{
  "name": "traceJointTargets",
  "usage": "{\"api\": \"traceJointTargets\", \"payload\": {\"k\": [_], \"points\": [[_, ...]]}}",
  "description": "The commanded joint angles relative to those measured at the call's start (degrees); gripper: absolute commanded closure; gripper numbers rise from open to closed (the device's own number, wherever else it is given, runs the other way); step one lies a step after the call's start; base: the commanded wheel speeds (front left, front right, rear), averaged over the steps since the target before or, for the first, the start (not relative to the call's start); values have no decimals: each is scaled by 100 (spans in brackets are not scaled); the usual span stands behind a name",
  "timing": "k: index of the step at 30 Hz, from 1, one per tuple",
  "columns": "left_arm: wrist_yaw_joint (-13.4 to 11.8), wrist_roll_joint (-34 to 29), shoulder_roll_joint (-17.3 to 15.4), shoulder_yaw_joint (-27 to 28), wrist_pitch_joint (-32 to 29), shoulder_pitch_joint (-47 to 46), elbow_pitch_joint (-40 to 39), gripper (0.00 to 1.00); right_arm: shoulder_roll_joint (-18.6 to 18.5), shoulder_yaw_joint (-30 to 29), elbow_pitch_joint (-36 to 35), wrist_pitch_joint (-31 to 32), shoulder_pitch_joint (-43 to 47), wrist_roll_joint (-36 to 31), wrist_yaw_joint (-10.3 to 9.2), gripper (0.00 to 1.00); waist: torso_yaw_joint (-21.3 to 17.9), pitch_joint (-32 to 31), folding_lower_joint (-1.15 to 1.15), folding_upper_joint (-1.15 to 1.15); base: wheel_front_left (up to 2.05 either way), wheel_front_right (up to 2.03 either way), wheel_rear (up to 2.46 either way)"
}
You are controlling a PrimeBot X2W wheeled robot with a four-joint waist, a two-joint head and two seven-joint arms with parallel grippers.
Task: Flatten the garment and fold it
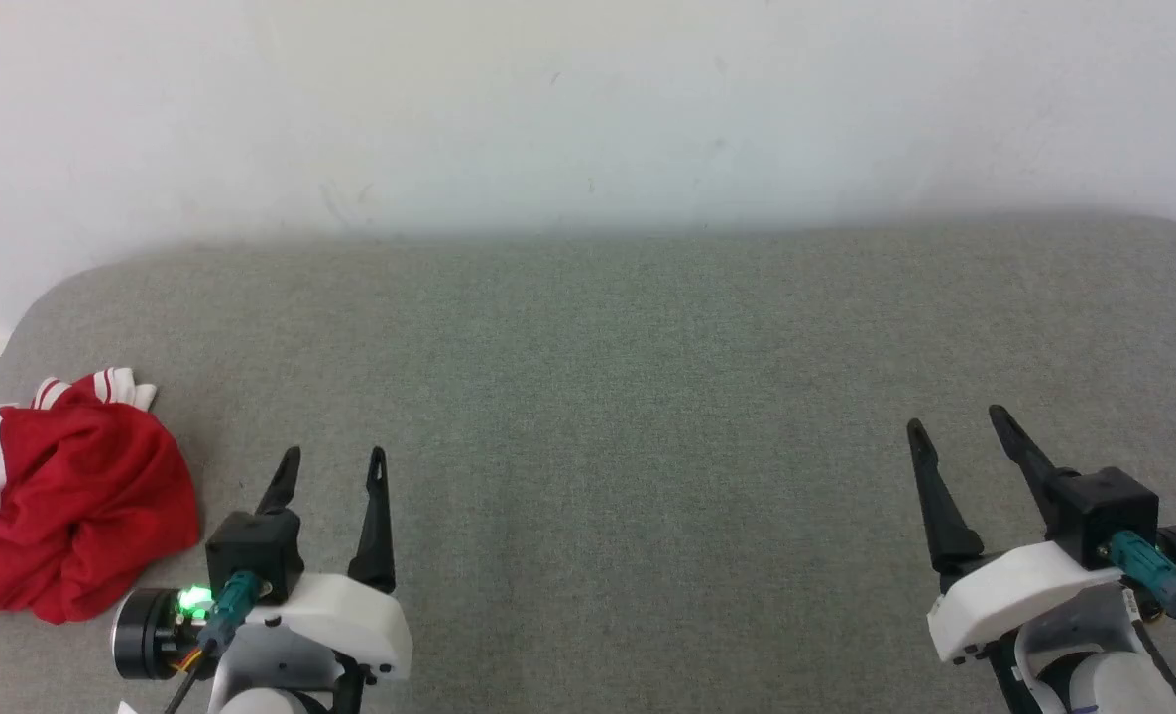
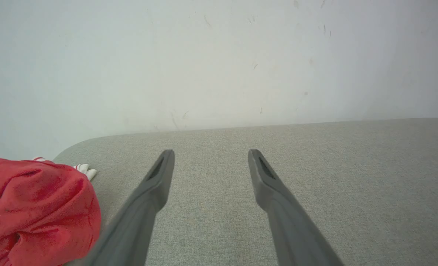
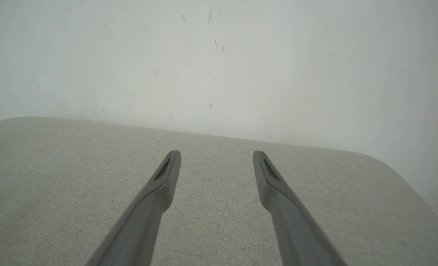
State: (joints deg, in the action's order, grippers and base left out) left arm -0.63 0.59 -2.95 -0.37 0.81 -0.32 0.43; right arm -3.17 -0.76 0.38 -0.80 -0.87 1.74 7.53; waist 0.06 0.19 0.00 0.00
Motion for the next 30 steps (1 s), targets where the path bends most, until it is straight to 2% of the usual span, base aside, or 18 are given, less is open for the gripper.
{"api": "traceJointTargets", "payload": {"k": [1, 16, 30], "points": [[-53, 54, 1, -9, 66, -32, 4, 0, 4, -32, -51, -69, -6, 70, 0, 0, 6, 5, 0, 0, 0, 0, 0], [-162, 132, 2, -5, 234, -87, -29, 0, 7, -70, -160, -237, -1, 285, -1, 0, 180, 58, 0, 0, 0, 0, 0], [-289, 183, 2, 47, 402, -110, -54, 0, 10, -49, -243, -404, 34, 405, -1, 0, 620, 95, 0, 0, 0, 0, 0]]}}
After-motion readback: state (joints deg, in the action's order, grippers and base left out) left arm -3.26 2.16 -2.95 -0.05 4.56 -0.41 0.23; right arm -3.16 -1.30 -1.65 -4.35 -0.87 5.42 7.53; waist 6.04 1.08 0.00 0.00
